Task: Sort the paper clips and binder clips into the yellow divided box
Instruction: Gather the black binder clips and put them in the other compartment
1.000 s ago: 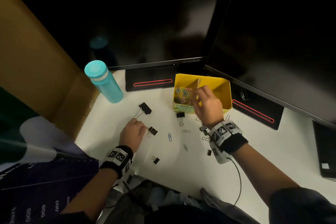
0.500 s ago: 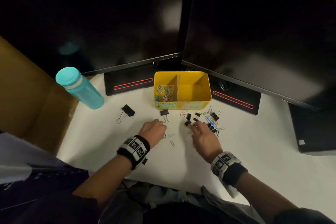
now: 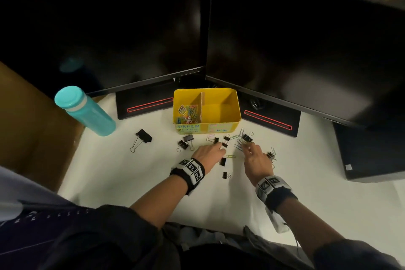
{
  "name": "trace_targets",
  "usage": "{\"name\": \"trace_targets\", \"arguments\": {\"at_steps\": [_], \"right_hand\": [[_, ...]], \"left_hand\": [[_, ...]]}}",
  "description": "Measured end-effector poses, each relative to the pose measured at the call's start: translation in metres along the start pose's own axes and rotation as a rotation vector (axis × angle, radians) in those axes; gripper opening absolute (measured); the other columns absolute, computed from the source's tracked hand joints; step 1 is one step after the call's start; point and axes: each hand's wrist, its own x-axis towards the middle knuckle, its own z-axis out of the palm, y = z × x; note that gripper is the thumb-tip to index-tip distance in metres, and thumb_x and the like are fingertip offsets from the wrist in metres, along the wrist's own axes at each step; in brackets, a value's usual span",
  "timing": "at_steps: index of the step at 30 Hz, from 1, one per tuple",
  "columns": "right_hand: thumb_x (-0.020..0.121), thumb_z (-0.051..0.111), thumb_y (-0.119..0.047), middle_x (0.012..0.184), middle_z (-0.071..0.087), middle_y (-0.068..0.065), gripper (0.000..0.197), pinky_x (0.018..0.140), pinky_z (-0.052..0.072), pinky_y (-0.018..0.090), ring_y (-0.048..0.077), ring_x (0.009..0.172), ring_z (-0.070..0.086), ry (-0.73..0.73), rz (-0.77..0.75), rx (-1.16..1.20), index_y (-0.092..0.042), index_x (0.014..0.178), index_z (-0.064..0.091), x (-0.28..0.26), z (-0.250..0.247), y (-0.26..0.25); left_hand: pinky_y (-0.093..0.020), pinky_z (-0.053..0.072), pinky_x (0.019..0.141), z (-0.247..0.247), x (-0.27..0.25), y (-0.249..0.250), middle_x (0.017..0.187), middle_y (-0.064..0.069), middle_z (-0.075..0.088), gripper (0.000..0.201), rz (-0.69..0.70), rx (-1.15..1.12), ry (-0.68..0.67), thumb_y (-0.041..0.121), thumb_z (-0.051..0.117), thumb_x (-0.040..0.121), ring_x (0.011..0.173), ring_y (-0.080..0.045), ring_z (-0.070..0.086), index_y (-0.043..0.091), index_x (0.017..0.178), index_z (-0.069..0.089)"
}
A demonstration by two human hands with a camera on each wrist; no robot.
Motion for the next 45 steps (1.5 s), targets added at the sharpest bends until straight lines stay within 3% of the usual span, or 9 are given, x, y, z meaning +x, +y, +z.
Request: {"name": "trace_targets", "arguments": {"at_steps": [8,15,18,24,29,33,39,43,45], "right_hand": [[0.074,0.075,-0.011,0.103,0.058,0.016,0.04,0.068,0.056,0.043,0.032,0.089,0.056,0.077,0.0,0.272,-0.004,0.109,0.057,0.004,0.013,0.003],[0.085,0.064,-0.023,0.091,0.059,0.009,0.017,0.06,0.052,0.041,0.03,0.075,0.059,0.033,0.025,0.332,-0.009,0.094,0.065,0.021,0.019,-0.005],[0.088,0.06,-0.024,0.092,0.058,0.005,0.019,0.06,0.052,0.036,0.028,0.076,0.06,0.051,-0.029,0.346,-0.011,0.101,0.065,0.017,0.021,-0.01],[0.068,0.075,-0.05,0.095,0.056,-0.007,0.05,0.064,0.05,0.03,0.01,0.082,0.052,-0.05,-0.108,0.385,-0.026,0.11,0.063,0.014,0.021,-0.013],[0.068,0.081,-0.024,0.083,0.059,-0.009,0.022,0.064,0.052,0.032,0.002,0.065,0.053,-0.034,-0.085,0.504,-0.024,0.089,0.073,0.016,0.024,-0.015],[0.071,0.078,-0.016,0.078,0.056,-0.009,0.013,0.061,0.042,0.018,0.003,0.064,0.051,-0.026,-0.069,0.496,-0.023,0.082,0.074,0.014,0.022,-0.008],[0.076,0.071,-0.021,0.085,0.06,-0.002,0.009,0.058,0.05,0.035,0.022,0.071,0.06,-0.051,-0.072,0.327,-0.02,0.084,0.069,0.013,0.023,0.001],[0.082,0.065,-0.019,0.082,0.06,0.001,0.002,0.059,0.052,0.04,0.022,0.068,0.06,-0.024,0.0,0.36,-0.019,0.081,0.066,0.009,0.016,0.01],[0.086,0.063,-0.019,0.085,0.061,0.002,0.004,0.059,0.053,0.04,0.017,0.066,0.059,0.062,0.013,0.408,-0.018,0.082,0.063,0.011,0.005,0.009]], "left_hand": [[-0.041,0.048,0.069,0.002,-0.016,-0.017,0.109,-0.014,0.052,0.016,-0.183,-0.237,0.122,0.003,0.049,0.089,0.088,-0.033,0.059,0.002,0.105,0.049],[-0.03,0.05,0.074,0.003,-0.051,-0.044,0.118,-0.002,0.05,0.022,-0.424,-0.468,0.412,0.015,0.063,0.086,0.082,-0.021,0.063,0.011,0.106,0.054],[-0.03,0.049,0.075,0.008,-0.069,-0.054,0.11,-0.004,0.061,0.02,-0.456,-0.421,0.259,0.023,0.065,0.085,0.088,-0.023,0.063,0.011,0.1,0.062],[-0.036,0.048,0.09,0.025,-0.071,-0.044,0.123,-0.002,0.048,0.088,-0.347,-0.391,-0.064,0.043,0.081,0.062,0.106,-0.021,0.051,0.016,0.136,0.041],[-0.026,0.042,0.068,0.034,-0.052,-0.035,0.099,0.0,0.055,0.064,-0.284,-0.464,0.03,0.036,0.08,0.067,0.08,-0.015,0.05,0.021,0.125,0.056],[-0.026,0.041,0.065,0.04,-0.045,-0.033,0.088,-0.005,0.061,0.043,-0.25,-0.497,0.053,0.03,0.076,0.074,0.077,-0.02,0.056,0.018,0.114,0.065],[-0.026,0.046,0.07,0.035,-0.032,-0.026,0.095,0.002,0.061,0.047,-0.273,-0.566,0.163,0.032,0.079,0.069,0.073,-0.015,0.057,0.02,0.113,0.065],[-0.024,0.043,0.064,0.031,-0.023,-0.019,0.087,0.001,0.064,0.013,-0.232,-0.477,0.185,0.026,0.068,0.082,0.075,-0.015,0.058,0.016,0.088,0.073],[-0.025,0.04,0.062,0.032,-0.025,-0.019,0.082,0.0,0.063,0.015,-0.213,-0.446,0.207,0.019,0.061,0.086,0.075,-0.015,0.057,0.011,0.077,0.07]]}}
